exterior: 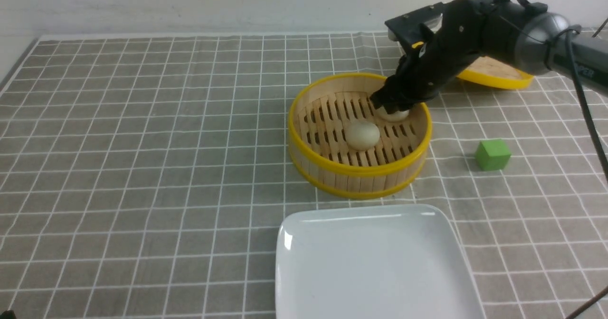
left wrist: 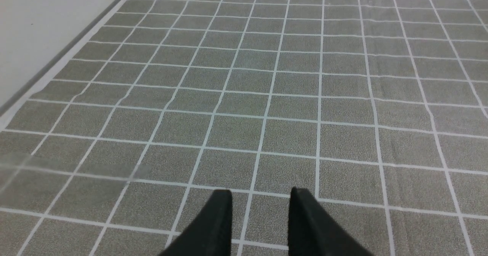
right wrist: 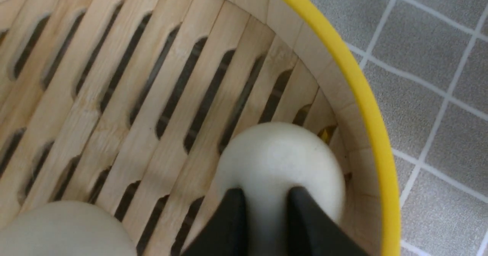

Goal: Put the steamed buns into the plate on the grey tablecloth.
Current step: 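Reach toward a bun in the bamboo steamer with the right gripper, then move the steamed bun from the bamboo steamer onto the white plate with the right gripper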

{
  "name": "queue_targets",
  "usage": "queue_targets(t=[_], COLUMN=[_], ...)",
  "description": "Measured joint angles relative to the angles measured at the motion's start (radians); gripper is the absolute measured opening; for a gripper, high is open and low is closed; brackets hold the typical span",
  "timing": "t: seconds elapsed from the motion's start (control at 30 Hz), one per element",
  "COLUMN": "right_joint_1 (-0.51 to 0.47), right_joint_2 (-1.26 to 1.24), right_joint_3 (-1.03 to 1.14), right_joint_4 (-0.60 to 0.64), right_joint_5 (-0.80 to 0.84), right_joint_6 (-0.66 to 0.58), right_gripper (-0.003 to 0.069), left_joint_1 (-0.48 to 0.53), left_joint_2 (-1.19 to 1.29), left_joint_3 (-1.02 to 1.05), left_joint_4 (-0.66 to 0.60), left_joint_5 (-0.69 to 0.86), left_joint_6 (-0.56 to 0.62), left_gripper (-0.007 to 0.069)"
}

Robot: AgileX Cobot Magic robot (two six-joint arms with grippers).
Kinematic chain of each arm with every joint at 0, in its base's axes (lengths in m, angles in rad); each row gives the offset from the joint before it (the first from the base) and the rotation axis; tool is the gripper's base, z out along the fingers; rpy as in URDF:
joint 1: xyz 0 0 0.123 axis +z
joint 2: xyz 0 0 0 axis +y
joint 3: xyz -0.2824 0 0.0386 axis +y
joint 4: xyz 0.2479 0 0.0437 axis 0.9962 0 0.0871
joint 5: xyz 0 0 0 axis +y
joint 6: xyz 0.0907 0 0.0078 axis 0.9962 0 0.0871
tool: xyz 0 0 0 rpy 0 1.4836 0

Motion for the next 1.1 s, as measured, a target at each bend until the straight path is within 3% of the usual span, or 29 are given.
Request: queue_targets(t=[0.1,0.33,0.47,0.53,0.67,0.83,0.93,1.1], right_joint_1=[0.0,0.0,0.0,0.001,0.029,0.175,0.264,0.315], right_joint_2=[-0.035,-0.265,-0.468,-0.514,-0.634,-0.714,-0.713,-0.642], right_joint_3=[0.0,0.0,-0.005,0.004,0.189,0.591,0.784,0.913], right_joint_4=[0.0,0.035,0.149,0.199,0.317,0.397,0.405,0.405], right_joint_5=[0.035,0.218,0.449,0.486,0.492,0.475,0.361,0.205], right_joint_6=[0.0,0.0,0.0,0.0,0.0,-0.042,-0.052,-0.053], right_gripper=[0.0013,0.0011,0.0011,0.0013,0.0015,0.0016,0.0018,0.002], left_joint_1=[0.0,0.0,0.0,0.0,0.0,0.0,0.0,0.0], left_joint_2=[0.0,0.0,0.0,0.0,0.0,-0.001,-0.001,-0.001], left_joint_3=[0.0,0.0,0.0,0.0,0.0,0.0,0.0,0.0], left_joint_4=[0.0,0.0,0.0,0.0,0.0,0.0,0.0,0.002], left_joint_5=[0.0,0.0,0.0,0.0,0.0,0.0,0.0,0.001], left_joint_6=[0.0,0.0,0.0,0.0,0.0,0.0,0.0,0.0], left_gripper=[0.0241,0.0241,0.0241,0.0241,0.0241,0.0241,0.0241,0.0241])
